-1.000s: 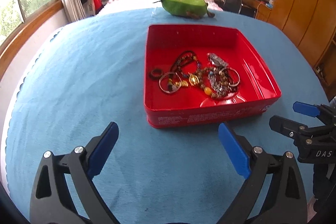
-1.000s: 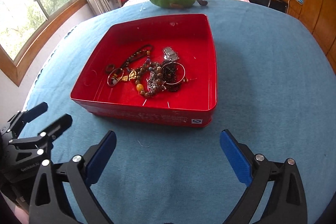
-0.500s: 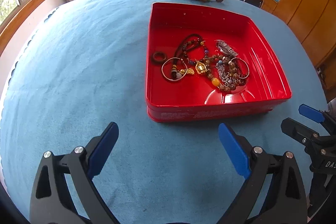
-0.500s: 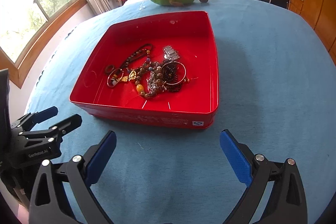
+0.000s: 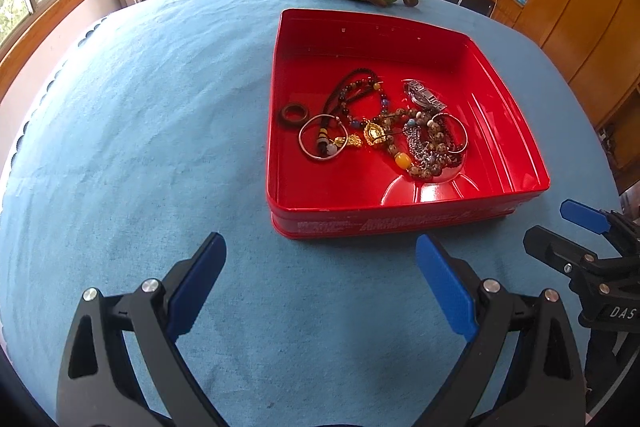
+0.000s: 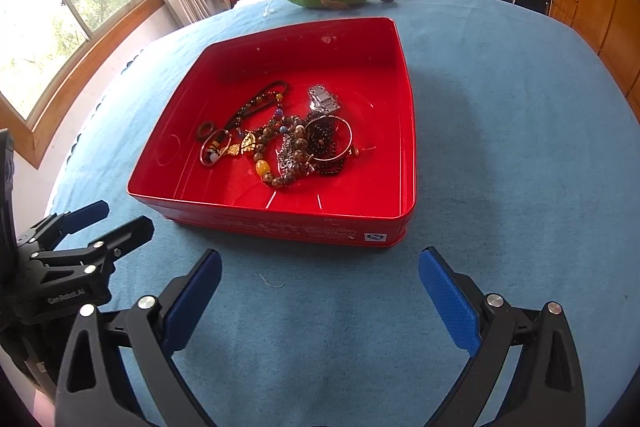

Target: Organize jewelry

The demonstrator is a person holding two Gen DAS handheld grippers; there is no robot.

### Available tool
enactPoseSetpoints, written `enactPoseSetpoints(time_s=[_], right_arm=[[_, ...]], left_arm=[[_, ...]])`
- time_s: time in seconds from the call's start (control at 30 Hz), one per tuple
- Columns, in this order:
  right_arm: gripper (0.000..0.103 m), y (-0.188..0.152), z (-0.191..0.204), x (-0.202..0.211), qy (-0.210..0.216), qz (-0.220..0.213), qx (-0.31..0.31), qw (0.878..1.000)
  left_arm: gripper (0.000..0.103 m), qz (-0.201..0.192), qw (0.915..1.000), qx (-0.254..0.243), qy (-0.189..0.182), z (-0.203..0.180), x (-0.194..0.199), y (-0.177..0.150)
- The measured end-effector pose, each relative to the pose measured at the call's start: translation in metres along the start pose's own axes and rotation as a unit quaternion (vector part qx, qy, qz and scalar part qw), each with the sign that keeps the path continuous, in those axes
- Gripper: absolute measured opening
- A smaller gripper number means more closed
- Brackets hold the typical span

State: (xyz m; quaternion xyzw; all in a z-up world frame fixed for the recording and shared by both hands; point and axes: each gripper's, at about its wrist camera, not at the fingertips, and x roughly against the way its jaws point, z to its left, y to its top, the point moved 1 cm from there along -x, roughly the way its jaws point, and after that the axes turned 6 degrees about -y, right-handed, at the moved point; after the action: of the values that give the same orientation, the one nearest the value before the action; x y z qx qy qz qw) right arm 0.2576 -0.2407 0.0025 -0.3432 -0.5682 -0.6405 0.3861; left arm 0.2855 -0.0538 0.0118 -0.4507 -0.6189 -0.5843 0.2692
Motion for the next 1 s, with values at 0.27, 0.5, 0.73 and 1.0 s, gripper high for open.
enactPoseSetpoints(time_s=[0.27, 0.5, 0.73, 1.0], right_arm=[[0.099, 0.0004, -0.0001, -0.0028, -0.003, 0.002, 0.002, 1.0], [0.099, -0.0003, 0.0019, -0.0043, -0.004, 0.003, 0.008, 1.0], [0.099, -0.0001, 0.0013, -0.0043, -0.007, 0.002, 0.009, 1.0], [0.099, -0.0005, 0.0034, -0.0049, -0.007, 0.004, 0.013, 1.0]], left_arm=[[0.095, -0.002, 1.0, -0.004, 0.001, -0.0017, -0.0002, -0.0004], [0.095, -0.002, 1.0, -0.007, 0.004, -0.0024, -0.0009, -0.0003], [0.095, -0.004, 0.9999, -0.008, 0.007, -0.0016, -0.0007, 0.0006], [0.095, -0.001, 0.9999, -0.009, 0.012, -0.0009, -0.0022, 0.0009]])
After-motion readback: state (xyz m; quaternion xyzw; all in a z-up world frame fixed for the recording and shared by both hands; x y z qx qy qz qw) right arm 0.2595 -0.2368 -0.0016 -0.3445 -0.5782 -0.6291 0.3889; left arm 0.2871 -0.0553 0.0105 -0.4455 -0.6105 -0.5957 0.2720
